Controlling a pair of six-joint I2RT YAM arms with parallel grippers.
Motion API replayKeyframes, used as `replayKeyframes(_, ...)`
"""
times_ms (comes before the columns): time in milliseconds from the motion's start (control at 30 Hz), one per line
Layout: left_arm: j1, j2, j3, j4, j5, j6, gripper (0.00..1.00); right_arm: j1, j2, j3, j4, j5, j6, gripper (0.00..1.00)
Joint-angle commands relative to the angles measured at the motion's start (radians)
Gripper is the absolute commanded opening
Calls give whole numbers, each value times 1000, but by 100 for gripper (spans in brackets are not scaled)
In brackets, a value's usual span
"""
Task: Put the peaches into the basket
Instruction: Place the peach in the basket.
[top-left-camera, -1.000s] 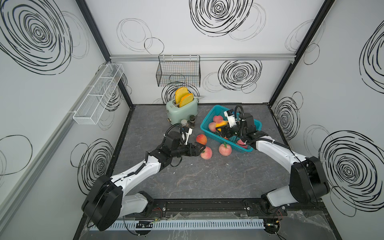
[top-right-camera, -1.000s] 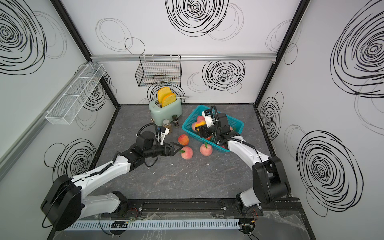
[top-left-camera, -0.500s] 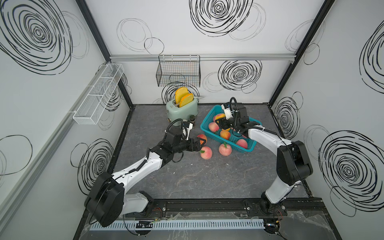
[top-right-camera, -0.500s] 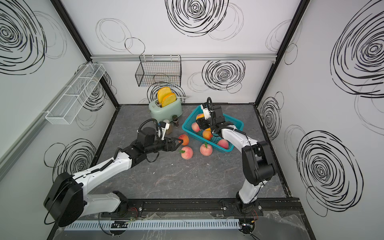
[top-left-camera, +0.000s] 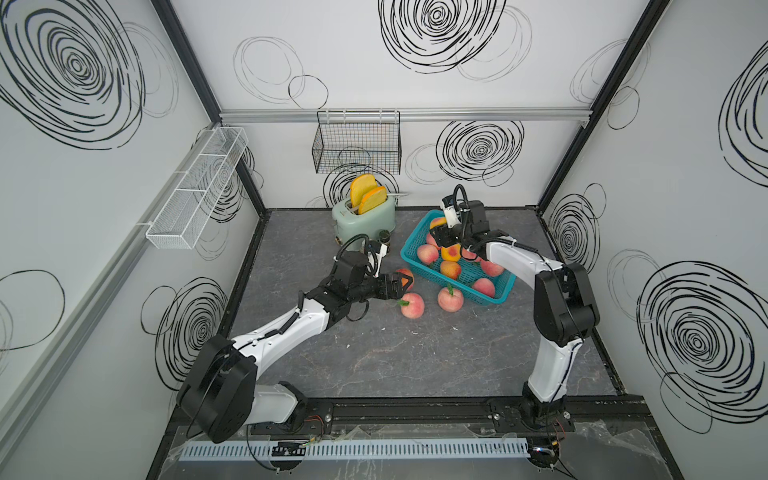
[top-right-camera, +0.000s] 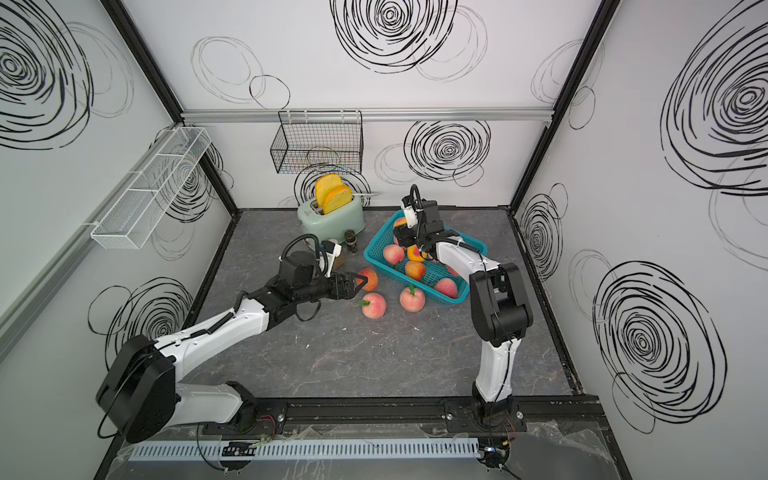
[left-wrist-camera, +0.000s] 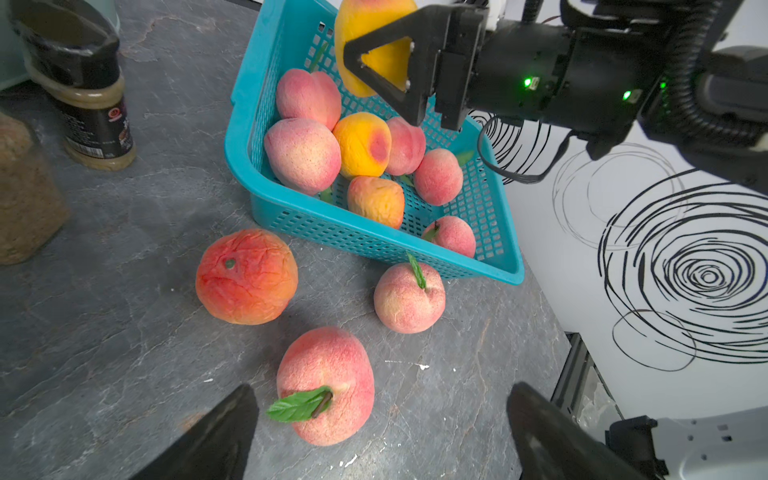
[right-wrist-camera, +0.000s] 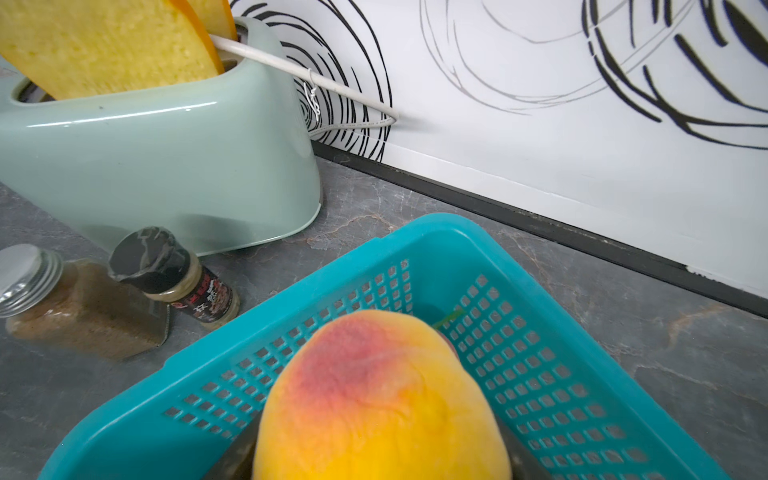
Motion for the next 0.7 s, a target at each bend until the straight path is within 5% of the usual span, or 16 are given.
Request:
replayKeyframes(0, 12, 22, 42, 29, -6, 17, 97, -12, 42, 69, -25, 4, -31, 59)
replayKeyframes(667, 12, 83, 76, 55, 4, 6, 97, -43, 211, 242, -79, -10, -52, 59)
